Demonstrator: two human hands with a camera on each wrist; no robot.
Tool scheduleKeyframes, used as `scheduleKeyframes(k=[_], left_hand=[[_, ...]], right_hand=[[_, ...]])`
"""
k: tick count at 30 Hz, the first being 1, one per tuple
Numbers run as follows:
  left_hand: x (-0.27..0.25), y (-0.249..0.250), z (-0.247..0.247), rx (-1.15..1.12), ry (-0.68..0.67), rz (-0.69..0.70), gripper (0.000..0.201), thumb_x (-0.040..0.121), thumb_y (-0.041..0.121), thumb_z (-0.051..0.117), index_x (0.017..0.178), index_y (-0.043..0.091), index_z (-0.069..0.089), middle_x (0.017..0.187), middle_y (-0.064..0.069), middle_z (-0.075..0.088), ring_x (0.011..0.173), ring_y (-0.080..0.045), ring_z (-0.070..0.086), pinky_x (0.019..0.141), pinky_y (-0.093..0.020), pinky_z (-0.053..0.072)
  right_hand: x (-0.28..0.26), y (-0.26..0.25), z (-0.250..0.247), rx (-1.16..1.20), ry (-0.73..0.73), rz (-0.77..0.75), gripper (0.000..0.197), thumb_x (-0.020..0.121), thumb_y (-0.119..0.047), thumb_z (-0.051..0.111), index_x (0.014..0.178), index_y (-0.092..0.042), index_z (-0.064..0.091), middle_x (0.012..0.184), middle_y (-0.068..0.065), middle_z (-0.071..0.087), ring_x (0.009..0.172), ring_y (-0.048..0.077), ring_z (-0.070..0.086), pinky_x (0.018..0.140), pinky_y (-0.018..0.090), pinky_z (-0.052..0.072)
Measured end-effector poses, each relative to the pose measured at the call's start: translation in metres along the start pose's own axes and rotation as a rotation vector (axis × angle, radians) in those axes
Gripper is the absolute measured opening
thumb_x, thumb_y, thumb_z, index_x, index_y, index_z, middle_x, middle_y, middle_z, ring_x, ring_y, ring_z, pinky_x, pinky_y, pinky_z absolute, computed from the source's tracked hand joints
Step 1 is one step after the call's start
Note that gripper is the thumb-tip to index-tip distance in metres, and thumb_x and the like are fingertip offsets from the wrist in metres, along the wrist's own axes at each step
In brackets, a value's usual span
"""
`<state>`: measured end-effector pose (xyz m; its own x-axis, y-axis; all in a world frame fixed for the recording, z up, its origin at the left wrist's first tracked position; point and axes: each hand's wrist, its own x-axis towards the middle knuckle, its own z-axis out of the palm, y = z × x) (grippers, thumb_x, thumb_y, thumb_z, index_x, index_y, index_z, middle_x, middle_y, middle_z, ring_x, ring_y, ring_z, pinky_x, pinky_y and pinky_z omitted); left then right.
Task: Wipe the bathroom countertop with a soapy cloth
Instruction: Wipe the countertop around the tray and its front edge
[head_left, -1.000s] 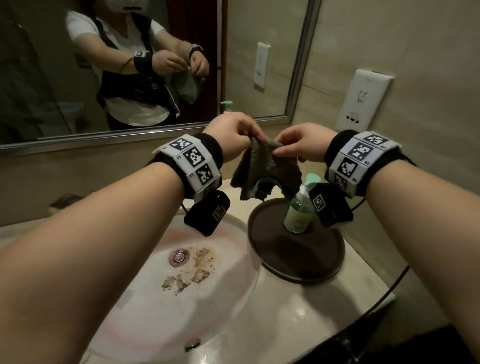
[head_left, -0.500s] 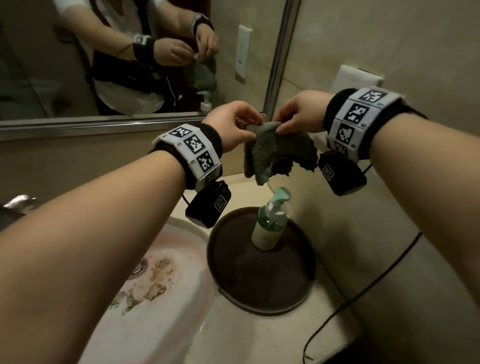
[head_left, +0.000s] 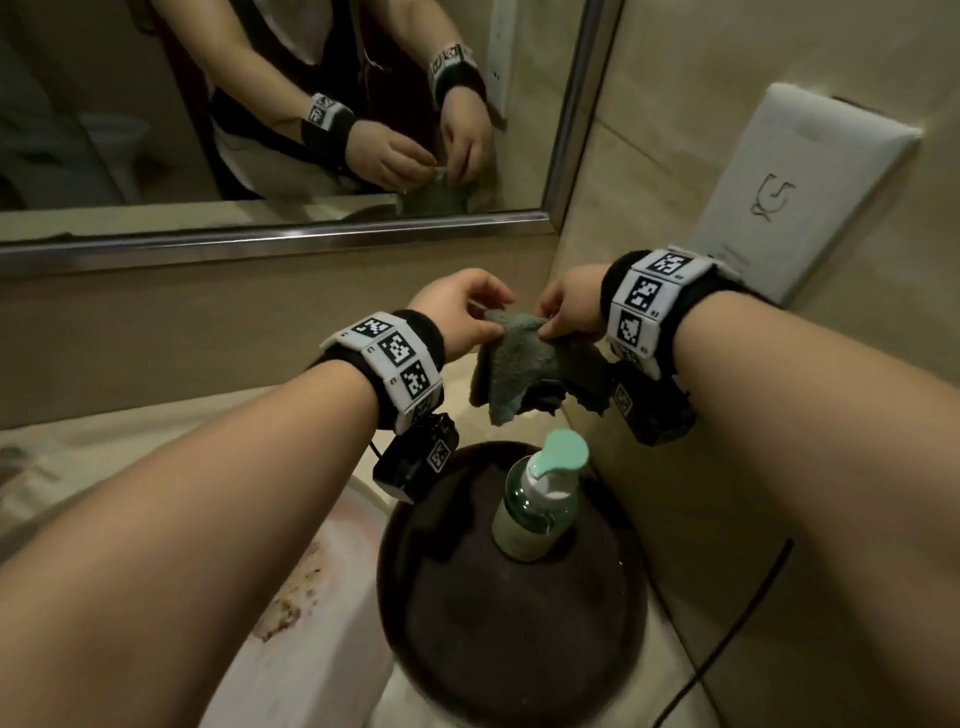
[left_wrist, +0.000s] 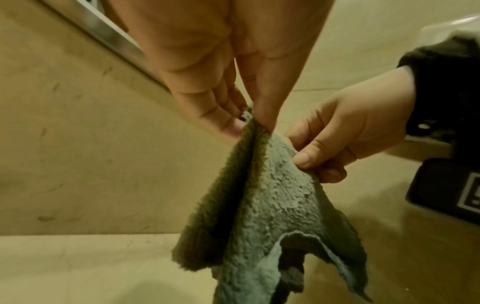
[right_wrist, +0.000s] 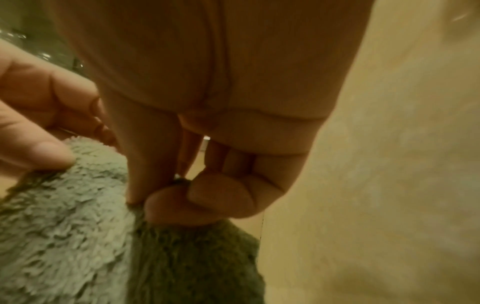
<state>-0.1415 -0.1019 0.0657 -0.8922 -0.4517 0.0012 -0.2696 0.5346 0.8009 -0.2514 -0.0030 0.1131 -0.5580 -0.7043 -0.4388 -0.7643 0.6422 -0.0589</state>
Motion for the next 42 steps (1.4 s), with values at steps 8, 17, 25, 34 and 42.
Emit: scheduleKeyframes(k=[8,17,25,34,42], left_hand=[[0.057,-0.059,0.019,0.048,0.020,-0.147,0.034,0.084,0.005,0.064,0.116,0.015,0.060,0.123,-0.005,0.053,0.110,-0.020,0.058,0.097,-0.029,0.047],[0.070,-0.130,0.060,0.616,-0.319,-0.446,0.066,0.084,0.044,0.062,0.139,0.017,0.037,0.137,-0.012,0.038,0.129,-0.033,0.041,0.108,-0.037,0.037],[0.065,-0.160,0.086,0.806,-0.422,-0.440,0.104,0.081,0.063,0.054,0.152,0.013,-0.004,0.160,-0.008,-0.014,0.148,-0.030,-0.006,0.120,-0.043,0.006],[0.062,-0.161,0.083,0.791,-0.461,-0.493,0.105,0.080,0.068,0.050,0.151,0.023,-0.012,0.159,0.001,-0.022,0.148,-0.027,-0.015,0.119,-0.051,0.002],[0.066,-0.166,0.079,0.806,-0.507,-0.478,0.112,0.074,0.070,0.057,0.151,0.028,-0.013,0.158,-0.004,-0.023,0.147,-0.031,-0.014,0.119,-0.052,0.003]], right_hand=[[0.085,0.003,0.025,-0.031,0.030,0.029,0.037,0.094,-0.028,0.052,0.129,-0.013,0.055,0.130,0.010,0.059,0.113,0.024,0.057,0.091,0.030,0.044],[0.138,0.013,0.102,0.032,0.004,-0.013,0.052,0.092,-0.029,0.053,0.141,-0.020,0.039,0.141,0.012,0.035,0.126,0.031,0.046,0.105,0.032,0.037],[0.162,0.009,0.132,0.006,-0.017,-0.071,0.054,0.099,-0.042,0.033,0.150,-0.030,0.019,0.160,0.007,0.009,0.147,0.026,0.015,0.118,0.028,0.014],[0.160,-0.001,0.130,-0.203,-0.229,-0.084,0.052,0.102,-0.039,0.021,0.151,-0.034,0.005,0.160,0.009,-0.010,0.148,0.031,-0.003,0.121,0.044,0.009],[0.176,0.006,0.120,-0.577,-0.345,-0.033,0.051,0.101,-0.029,0.031,0.150,-0.017,0.019,0.160,0.008,-0.001,0.144,0.046,0.003,0.116,0.055,0.017]])
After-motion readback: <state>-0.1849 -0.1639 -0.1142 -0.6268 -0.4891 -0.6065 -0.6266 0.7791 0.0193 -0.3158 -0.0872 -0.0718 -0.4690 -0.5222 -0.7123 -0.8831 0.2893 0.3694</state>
